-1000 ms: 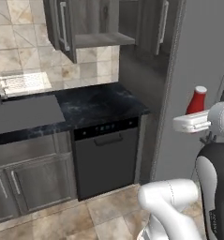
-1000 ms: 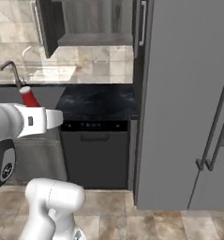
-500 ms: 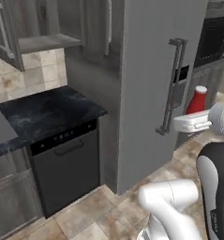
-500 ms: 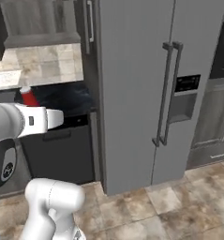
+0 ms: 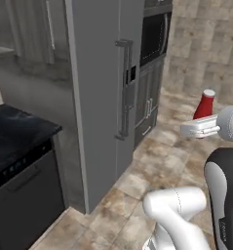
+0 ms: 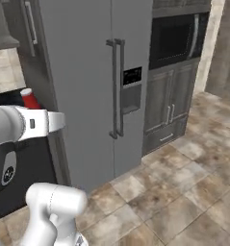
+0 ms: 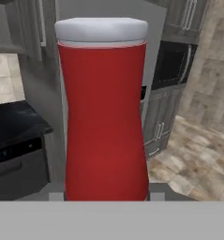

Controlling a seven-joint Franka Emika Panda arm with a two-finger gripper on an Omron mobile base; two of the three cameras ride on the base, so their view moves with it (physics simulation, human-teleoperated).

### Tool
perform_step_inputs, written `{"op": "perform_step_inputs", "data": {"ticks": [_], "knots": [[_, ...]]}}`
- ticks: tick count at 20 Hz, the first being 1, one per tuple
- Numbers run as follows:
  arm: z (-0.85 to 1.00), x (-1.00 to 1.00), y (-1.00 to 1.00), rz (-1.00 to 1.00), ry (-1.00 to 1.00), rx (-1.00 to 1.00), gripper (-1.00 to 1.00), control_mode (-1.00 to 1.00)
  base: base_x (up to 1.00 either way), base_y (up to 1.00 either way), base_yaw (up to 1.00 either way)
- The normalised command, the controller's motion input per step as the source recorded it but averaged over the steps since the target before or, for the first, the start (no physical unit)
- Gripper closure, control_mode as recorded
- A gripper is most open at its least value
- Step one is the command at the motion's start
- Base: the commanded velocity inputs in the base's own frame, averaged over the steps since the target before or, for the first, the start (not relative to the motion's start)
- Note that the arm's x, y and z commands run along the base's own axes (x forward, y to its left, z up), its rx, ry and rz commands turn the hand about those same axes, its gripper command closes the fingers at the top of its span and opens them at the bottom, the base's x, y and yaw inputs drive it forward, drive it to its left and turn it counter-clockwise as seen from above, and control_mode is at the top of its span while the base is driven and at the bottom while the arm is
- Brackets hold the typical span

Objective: Take 2 condiments from the cabinet and move them on the counter near the stove.Make sure the condiments are lined up with each other, next to each other.

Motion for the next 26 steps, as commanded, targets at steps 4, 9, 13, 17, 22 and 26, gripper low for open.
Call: {"op": "perform_step_inputs", "data": {"ticks": [4, 9, 13, 17, 22, 26], "knots": [[0.0, 0.0, 0.0, 0.0, 0.0, 0.0, 1.0, 1.0, 0.0, 0.0, -0.6], [0.0, 0.0, 0.0, 0.0, 0.0, 0.0, 1.0, 1.0, -0.09, 0.0, -0.58], [0.0, 0.0, 0.0, 0.0, 0.0, 0.0, 1.0, 1.0, -0.12, 0.0, -0.55], [0.0, 0.0, 0.0, 0.0, 0.0, 0.0, 1.0, 1.0, -0.04, 0.0, -0.54], [0.0, 0.0, 0.0, 0.0, 0.0, 0.0, 1.0, 1.0, -0.01, 0.0, -0.53], [0.0, 0.0, 0.0, 0.0, 0.0, 0.0, 1.0, 1.0, -0.01, 0.0, -0.52]]}}
